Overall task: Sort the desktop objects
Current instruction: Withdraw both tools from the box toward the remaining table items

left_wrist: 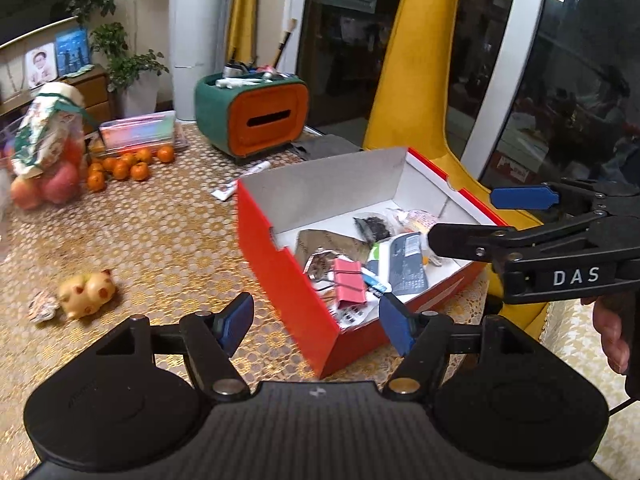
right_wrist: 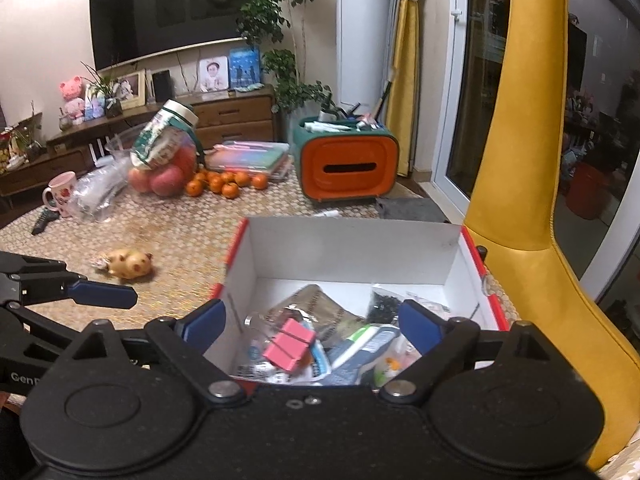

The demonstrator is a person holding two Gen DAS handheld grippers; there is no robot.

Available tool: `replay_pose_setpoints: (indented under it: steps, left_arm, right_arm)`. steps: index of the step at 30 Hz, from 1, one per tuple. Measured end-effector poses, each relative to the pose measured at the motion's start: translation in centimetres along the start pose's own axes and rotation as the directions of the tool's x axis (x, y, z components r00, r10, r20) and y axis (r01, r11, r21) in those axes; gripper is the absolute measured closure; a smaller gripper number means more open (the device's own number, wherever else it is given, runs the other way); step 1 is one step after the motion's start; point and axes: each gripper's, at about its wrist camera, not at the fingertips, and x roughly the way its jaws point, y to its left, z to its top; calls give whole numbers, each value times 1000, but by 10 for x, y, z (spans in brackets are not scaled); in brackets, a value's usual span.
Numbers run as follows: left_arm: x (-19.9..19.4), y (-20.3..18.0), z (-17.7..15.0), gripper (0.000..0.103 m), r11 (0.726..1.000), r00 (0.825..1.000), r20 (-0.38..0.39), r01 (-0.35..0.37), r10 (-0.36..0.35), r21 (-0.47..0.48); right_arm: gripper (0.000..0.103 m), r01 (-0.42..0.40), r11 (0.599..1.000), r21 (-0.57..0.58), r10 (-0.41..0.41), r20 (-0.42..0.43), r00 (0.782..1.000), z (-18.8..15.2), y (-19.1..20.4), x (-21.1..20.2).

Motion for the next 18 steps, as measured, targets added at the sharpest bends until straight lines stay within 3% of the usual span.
replay_pose_setpoints:
  steps: [18]
  left_arm:
    - [-62,58,-39,22,994,995,76,-63,70,-89]
  right_arm:
    - [8,-53,999,-6,53,22,998,-1,64,-13]
